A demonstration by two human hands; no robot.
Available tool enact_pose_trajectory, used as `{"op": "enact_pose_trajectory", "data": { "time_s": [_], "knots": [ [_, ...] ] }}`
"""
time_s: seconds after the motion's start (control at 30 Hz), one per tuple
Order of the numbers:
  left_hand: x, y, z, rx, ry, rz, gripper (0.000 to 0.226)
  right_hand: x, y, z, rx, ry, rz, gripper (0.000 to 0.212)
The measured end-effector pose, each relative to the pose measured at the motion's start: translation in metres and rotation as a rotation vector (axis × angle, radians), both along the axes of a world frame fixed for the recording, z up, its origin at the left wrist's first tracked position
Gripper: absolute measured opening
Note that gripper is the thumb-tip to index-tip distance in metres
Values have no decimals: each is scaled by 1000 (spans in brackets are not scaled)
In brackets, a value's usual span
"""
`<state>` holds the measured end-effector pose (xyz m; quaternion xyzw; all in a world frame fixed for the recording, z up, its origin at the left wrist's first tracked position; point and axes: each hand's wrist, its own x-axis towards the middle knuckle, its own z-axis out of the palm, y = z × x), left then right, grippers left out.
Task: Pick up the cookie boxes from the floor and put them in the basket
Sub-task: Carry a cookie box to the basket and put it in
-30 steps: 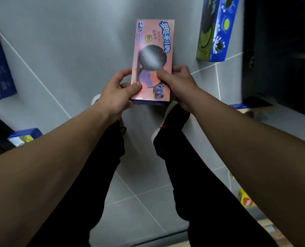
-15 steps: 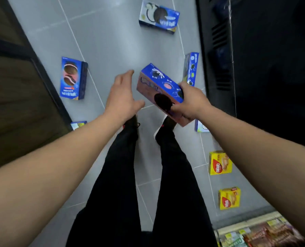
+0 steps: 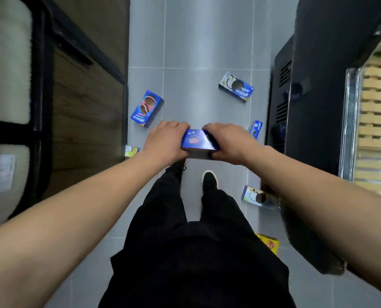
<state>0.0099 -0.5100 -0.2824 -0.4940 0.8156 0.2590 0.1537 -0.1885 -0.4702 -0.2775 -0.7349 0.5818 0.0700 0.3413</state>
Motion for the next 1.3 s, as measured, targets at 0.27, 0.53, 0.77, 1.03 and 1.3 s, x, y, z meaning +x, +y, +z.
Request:
{"op": "enact_pose_trajectory", "data": {
  "time_s": [0.27,0.53,0.77,1.03,1.3],
  "knots": [
    [46,103,25,-9,14,392,53,42,27,16,-27,0,400,62],
    [121,218,45,-48,28,810,54,144,64,39,-43,6,798,62],
    [209,331,63,-157,14,1112,57,272,132,82,-55,-17,1083,84],
    [331,504,84,-257,34,1450,63,452,273,112,-186,2,1384,65],
    [443,628,107,-396,-56,1654,59,605,383,134,-255,-81,1595,56]
  ]
}}
